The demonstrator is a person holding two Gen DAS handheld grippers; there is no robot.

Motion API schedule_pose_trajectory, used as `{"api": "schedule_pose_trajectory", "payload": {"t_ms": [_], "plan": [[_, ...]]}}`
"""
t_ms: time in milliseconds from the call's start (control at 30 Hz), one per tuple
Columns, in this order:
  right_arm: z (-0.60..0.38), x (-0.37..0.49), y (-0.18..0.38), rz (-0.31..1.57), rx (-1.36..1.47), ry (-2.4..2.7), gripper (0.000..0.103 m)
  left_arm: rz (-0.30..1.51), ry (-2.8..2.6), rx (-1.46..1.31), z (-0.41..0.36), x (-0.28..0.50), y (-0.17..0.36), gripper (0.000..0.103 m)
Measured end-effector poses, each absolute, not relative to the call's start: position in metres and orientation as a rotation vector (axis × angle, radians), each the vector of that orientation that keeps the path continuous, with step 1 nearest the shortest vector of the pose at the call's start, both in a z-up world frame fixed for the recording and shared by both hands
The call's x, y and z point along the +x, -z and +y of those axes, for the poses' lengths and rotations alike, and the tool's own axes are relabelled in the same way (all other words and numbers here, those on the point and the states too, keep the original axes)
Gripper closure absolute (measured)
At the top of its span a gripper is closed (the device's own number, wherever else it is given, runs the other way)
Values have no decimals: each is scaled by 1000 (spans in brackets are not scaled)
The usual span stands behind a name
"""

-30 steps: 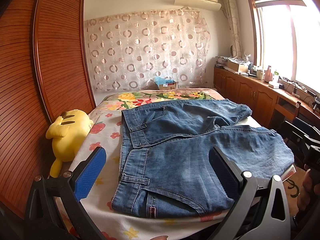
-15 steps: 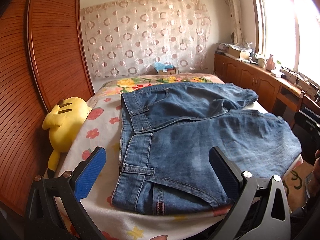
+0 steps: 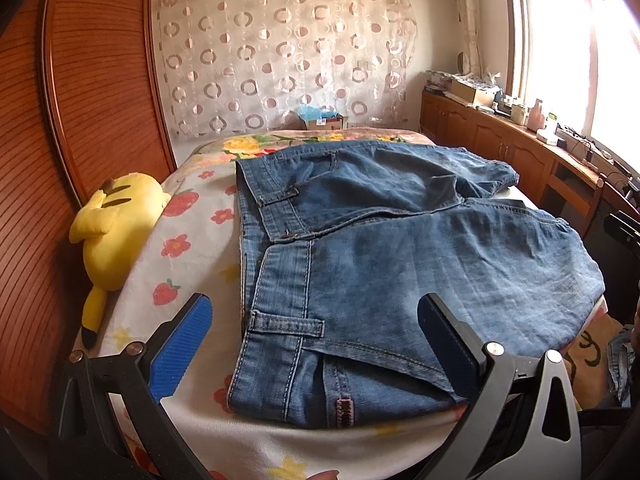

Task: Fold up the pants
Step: 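Move the right gripper to the jeans leg cuff and close on it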

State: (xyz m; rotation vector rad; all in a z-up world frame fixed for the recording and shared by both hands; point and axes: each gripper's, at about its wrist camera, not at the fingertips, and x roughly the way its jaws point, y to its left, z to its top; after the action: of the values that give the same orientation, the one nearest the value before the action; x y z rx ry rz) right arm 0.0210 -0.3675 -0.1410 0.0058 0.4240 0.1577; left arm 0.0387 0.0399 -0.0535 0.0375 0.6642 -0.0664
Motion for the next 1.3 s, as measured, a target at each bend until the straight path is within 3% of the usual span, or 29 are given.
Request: {"api": "schedule_pose_trajectory", "payload": {"t_ms": [733,1167,1300], "plan": [[-394,3,127,669,2,73,7,827,-21,37,79,60,113,0],[-353,-12,118,771,92,-15,23,872,2,2,86,61,129,0],[-342,-24,110,789,107,-37,37,871,11,-15,87,61,130,0]]}}
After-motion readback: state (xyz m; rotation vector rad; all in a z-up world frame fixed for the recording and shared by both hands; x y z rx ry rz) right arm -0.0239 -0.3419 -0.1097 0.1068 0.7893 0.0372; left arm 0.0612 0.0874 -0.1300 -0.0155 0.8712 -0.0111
